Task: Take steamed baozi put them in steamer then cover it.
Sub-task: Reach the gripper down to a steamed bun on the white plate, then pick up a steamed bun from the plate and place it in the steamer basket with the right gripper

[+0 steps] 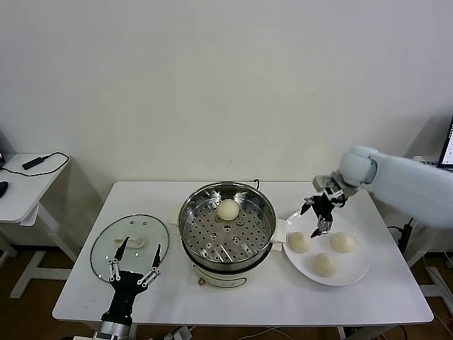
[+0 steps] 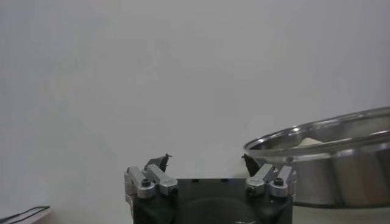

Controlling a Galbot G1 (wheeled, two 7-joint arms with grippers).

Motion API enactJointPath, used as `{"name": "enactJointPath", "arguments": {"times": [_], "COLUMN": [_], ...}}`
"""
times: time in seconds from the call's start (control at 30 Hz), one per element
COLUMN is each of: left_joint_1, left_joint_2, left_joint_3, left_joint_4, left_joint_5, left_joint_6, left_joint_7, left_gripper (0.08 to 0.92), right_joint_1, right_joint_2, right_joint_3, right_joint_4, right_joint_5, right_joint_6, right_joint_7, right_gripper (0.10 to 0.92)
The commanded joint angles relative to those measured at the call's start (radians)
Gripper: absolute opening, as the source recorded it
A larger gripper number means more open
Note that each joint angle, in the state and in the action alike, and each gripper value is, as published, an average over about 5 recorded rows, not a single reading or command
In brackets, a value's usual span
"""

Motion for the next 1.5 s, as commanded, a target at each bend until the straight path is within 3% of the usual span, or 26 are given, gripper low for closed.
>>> {"name": "enactJointPath", "arguments": {"times": [0.03, 0.5, 0.83, 1.0, 1.27, 1.5], "left_joint_1": [0.000, 0.000, 0.001, -0.001, -0.010, -0.014], "left_joint_2": [-0.001, -0.001, -0.001, 0.002, 0.006, 0.009], "left_joint_3": [0.000, -0.003, -0.005, -0.002, 0.003, 0.012], "left_joint_4": [0.001, 0.009, 0.008, 0.005, 0.000, -0.008], "left_joint_5": [0.000, -0.001, -0.001, -0.001, 0.000, 0.001], "left_joint_6": [0.000, -0.004, -0.005, -0.003, 0.003, 0.006], "left_joint_7": [-0.001, -0.002, -0.002, -0.003, -0.002, -0.002], "left_gripper": [0.823, 0.823, 0.823, 0.823, 0.823, 0.823], "right_joint_1": [-0.138, -0.178, -0.139, -0.010, 0.403, 0.592], "right_joint_2": [0.038, 0.080, 0.055, 0.008, 0.059, 0.207], "right_joint_3": [0.050, 0.082, 0.082, 0.050, -0.148, -0.221], "right_joint_4": [-0.071, -0.116, -0.071, -0.003, 0.095, 0.196], "right_joint_5": [-0.024, -0.057, -0.056, -0.050, 0.077, 0.245], "right_joint_6": [-0.040, -0.024, -0.025, -0.025, -0.026, -0.097], "right_joint_7": [0.063, 0.082, 0.074, 0.010, -0.159, -0.175], "right_gripper": [0.823, 0.821, 0.697, 0.687, 0.687, 0.687]}}
